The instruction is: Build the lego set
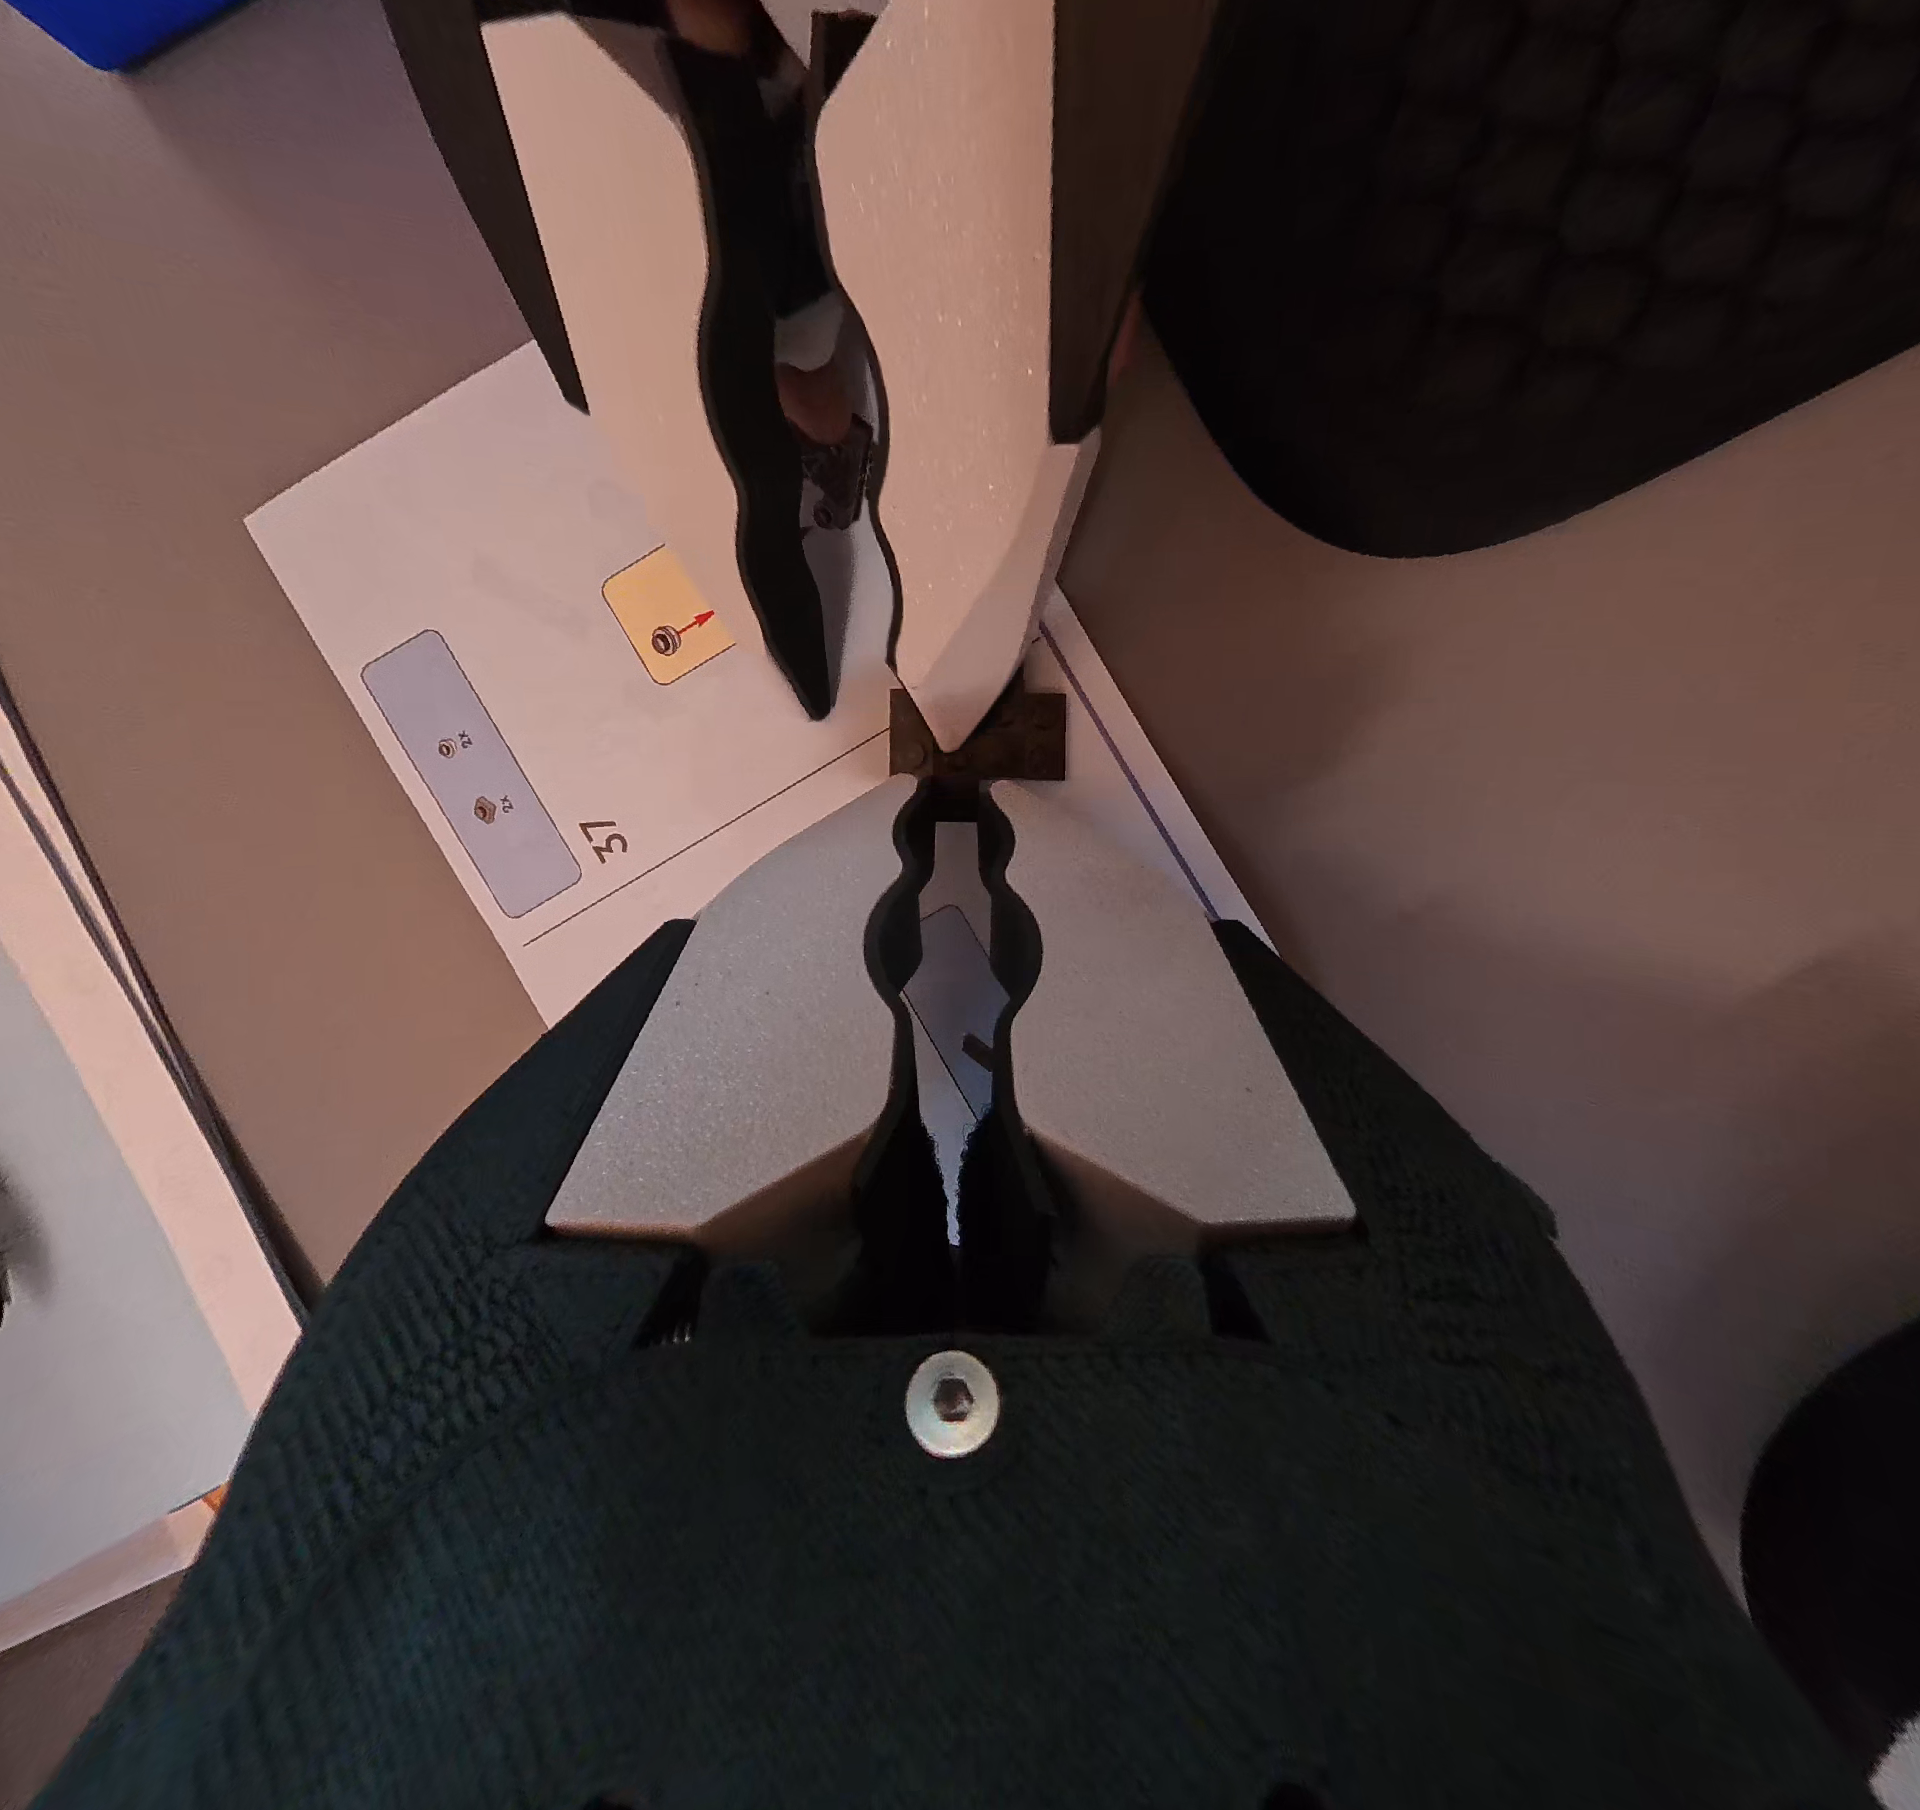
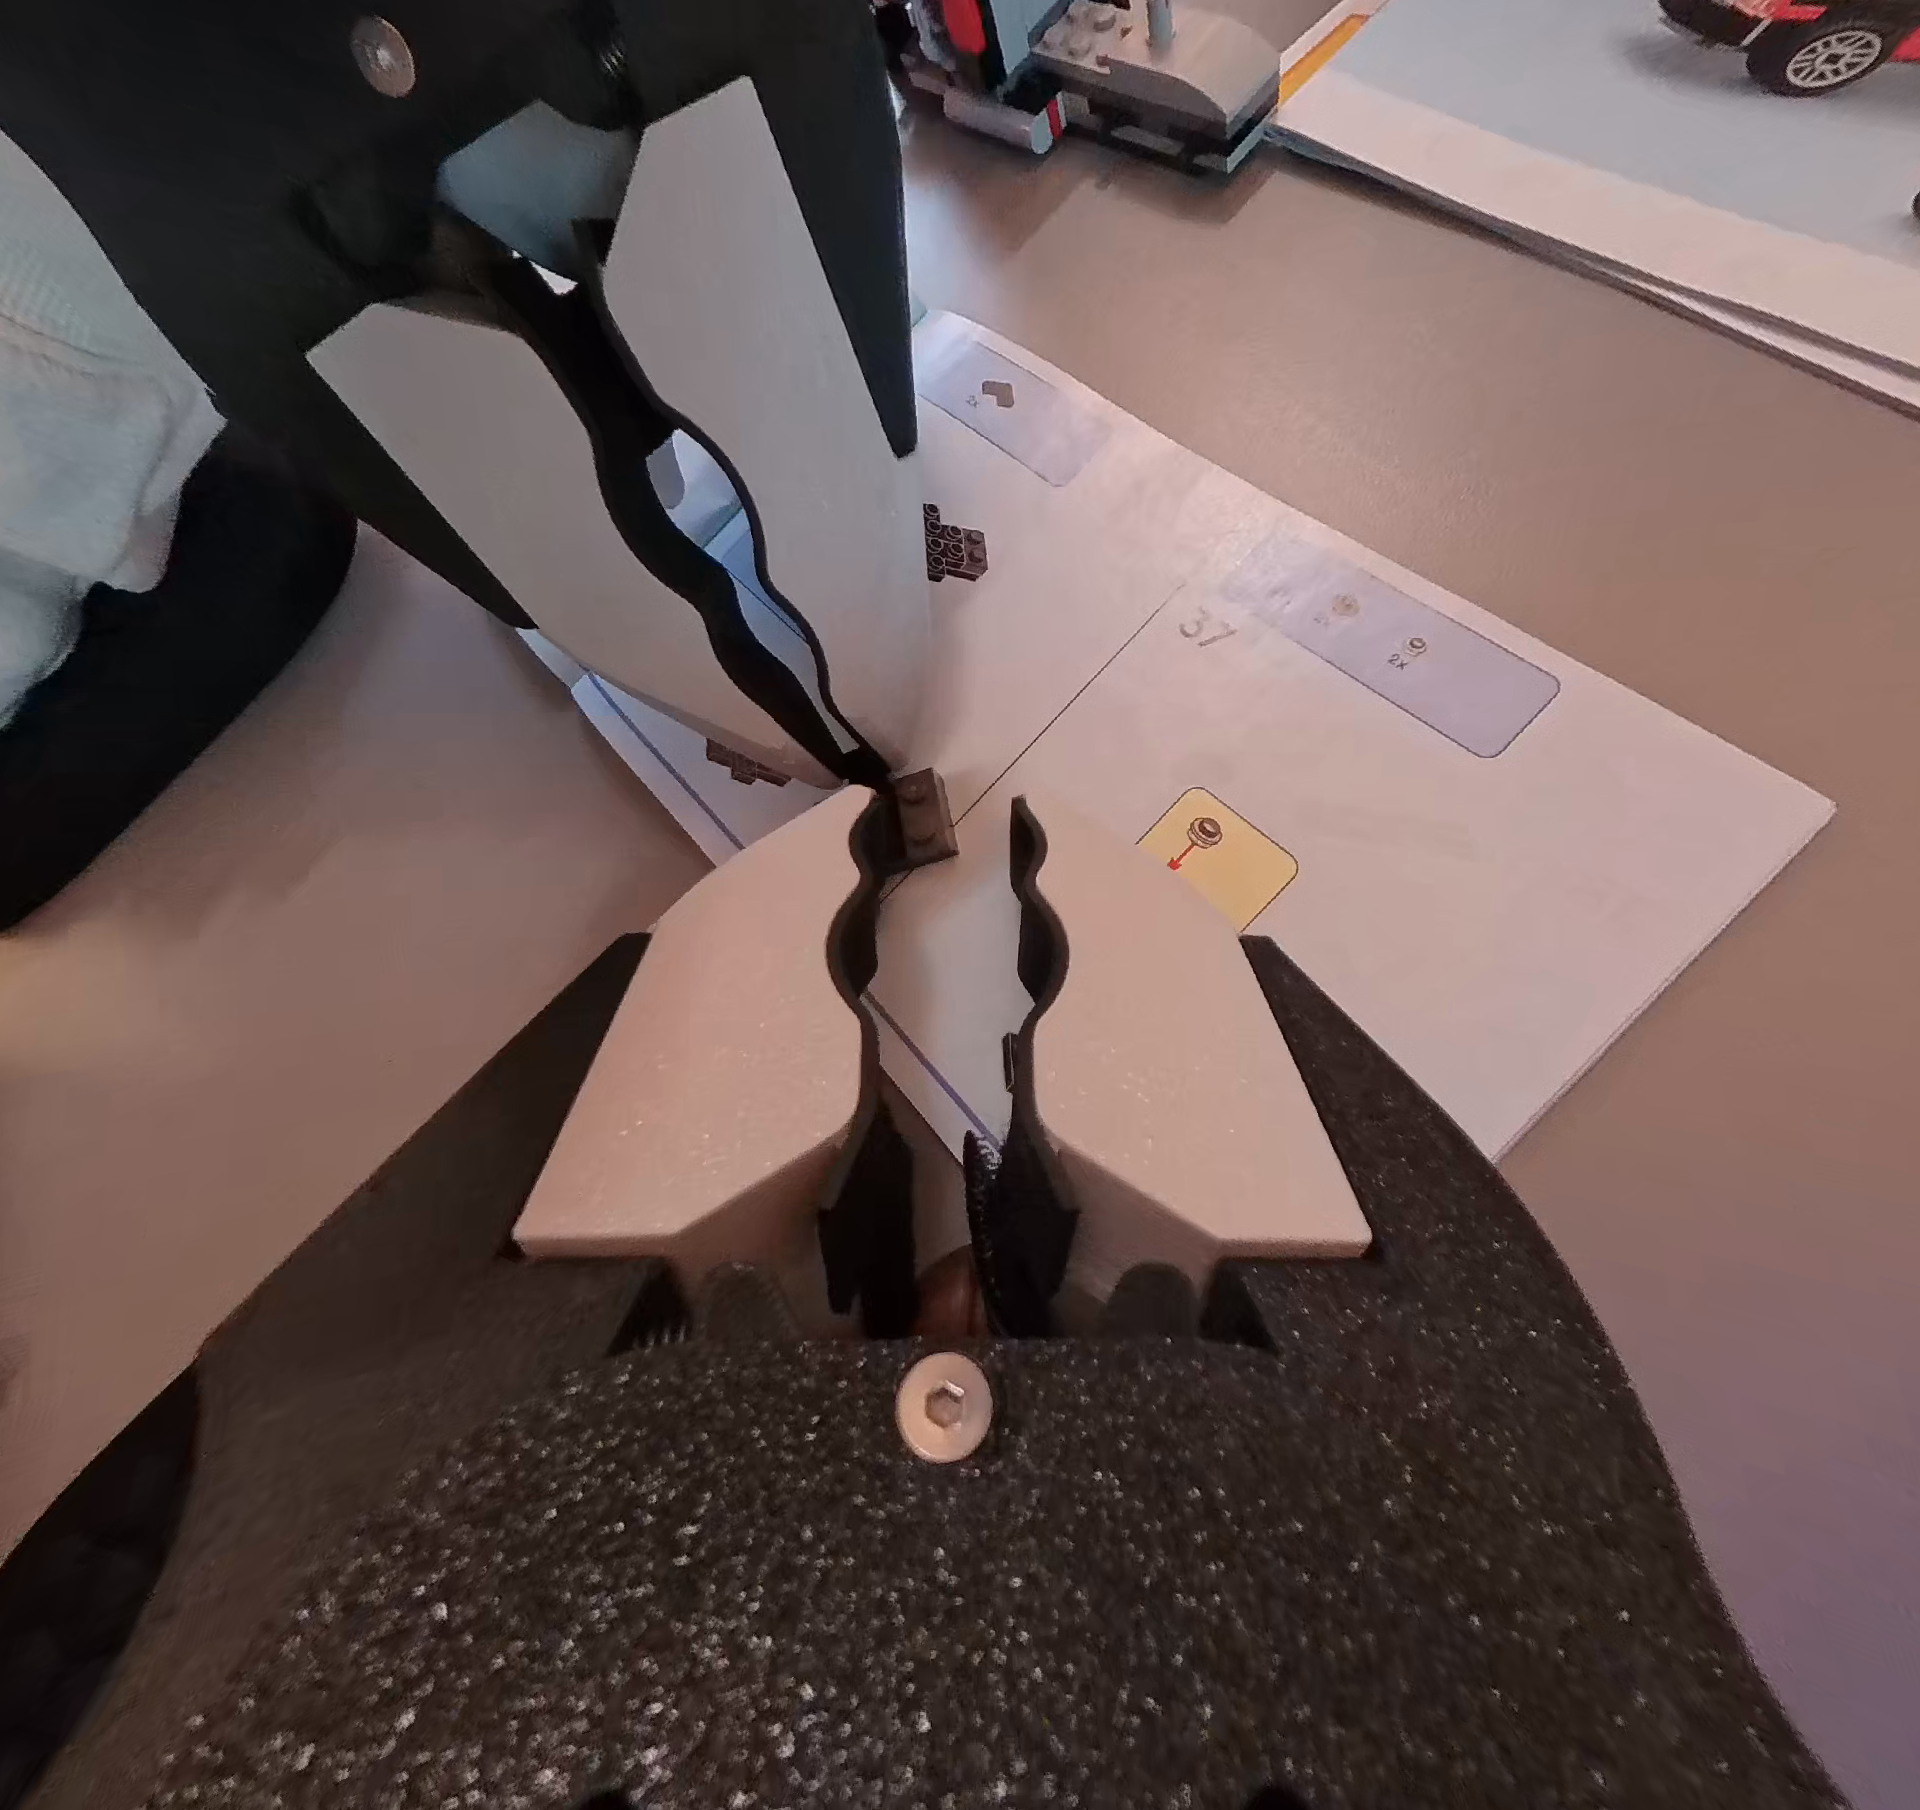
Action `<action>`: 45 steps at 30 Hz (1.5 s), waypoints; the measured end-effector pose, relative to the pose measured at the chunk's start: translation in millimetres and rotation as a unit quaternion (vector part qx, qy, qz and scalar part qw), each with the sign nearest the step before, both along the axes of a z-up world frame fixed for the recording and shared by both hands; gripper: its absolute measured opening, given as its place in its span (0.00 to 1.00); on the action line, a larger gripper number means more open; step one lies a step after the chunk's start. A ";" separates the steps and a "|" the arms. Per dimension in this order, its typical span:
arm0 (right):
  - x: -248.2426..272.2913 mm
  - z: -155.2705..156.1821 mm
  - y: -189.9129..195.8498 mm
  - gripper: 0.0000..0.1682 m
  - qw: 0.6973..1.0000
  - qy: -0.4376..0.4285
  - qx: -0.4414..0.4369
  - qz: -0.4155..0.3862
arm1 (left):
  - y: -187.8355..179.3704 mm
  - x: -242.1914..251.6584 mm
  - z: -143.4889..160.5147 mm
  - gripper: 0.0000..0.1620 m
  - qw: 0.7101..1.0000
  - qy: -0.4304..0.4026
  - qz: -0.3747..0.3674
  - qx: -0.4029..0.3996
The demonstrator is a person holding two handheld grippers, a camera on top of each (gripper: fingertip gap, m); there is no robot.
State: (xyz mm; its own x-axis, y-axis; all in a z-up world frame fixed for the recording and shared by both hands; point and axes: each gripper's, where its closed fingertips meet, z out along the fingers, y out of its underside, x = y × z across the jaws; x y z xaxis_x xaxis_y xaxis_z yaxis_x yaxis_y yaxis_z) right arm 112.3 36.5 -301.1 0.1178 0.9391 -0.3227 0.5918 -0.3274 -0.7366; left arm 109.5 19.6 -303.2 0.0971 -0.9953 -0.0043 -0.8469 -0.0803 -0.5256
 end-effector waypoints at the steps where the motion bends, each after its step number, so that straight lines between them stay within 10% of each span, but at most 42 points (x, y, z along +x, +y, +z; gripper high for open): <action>1: -0.2 -0.2 -0.1 0.14 1.000 -0.001 0.000 0.000 | 0.0 0.0 -0.1 0.05 1.000 0.001 0.000 0.000; 35: -2.2 -1.7 -7.4 0.11 0.988 -0.008 0.150 0.041 | -1.9 2.7 7.6 0.05 0.999 -0.014 0.035 0.010; 45: 9.5 17.7 1.1 0.28 0.988 0.042 0.146 0.015 | -3.0 2.4 9.4 0.08 0.996 -0.042 0.056 0.051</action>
State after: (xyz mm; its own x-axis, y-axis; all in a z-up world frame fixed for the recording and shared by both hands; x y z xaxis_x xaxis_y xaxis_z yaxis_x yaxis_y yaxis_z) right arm 121.8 37.6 -283.4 0.0730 0.9963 -0.0450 0.5299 -0.0770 -0.8446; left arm 112.0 16.6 -293.8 0.2111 -0.9731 -0.0920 -0.7884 -0.1138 -0.6046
